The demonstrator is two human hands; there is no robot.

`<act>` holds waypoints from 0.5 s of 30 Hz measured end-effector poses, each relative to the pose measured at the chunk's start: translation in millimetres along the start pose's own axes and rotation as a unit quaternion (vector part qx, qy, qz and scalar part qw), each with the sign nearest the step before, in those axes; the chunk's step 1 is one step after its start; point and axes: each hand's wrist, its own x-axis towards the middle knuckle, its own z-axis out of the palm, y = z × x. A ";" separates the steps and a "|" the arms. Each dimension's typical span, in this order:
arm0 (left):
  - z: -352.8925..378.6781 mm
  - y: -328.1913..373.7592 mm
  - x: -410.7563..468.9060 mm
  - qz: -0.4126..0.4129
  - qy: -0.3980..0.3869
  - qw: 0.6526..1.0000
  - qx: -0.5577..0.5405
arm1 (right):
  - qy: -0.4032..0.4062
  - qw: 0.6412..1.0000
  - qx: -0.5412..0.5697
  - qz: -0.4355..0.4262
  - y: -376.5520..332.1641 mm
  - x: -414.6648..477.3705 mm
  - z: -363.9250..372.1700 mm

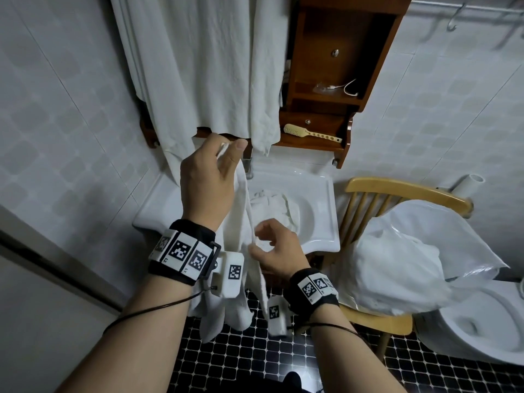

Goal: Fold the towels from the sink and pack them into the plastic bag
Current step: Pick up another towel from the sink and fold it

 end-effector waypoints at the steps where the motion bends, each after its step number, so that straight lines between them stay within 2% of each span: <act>1: -0.9 -0.6 -0.3 0.000 -0.003 1.000 0.004 | 0.003 1.000 0.022 -0.014 -13.3 1.6 0.6; 3: -2.6 -2.5 -1.4 0.005 -0.010 1.000 0.010 | 0.011 0.998 0.045 -0.042 -32.8 5.2 3.2; 9: -10.0 -4.7 -3.9 0.000 -0.027 0.999 0.025 | 0.033 0.995 0.015 -0.092 -43.0 15.1 17.4; 15: -20.9 -6.8 -3.6 0.013 -0.020 0.999 0.026 | 0.028 0.994 0.080 -0.073 -26.5 15.1 25.2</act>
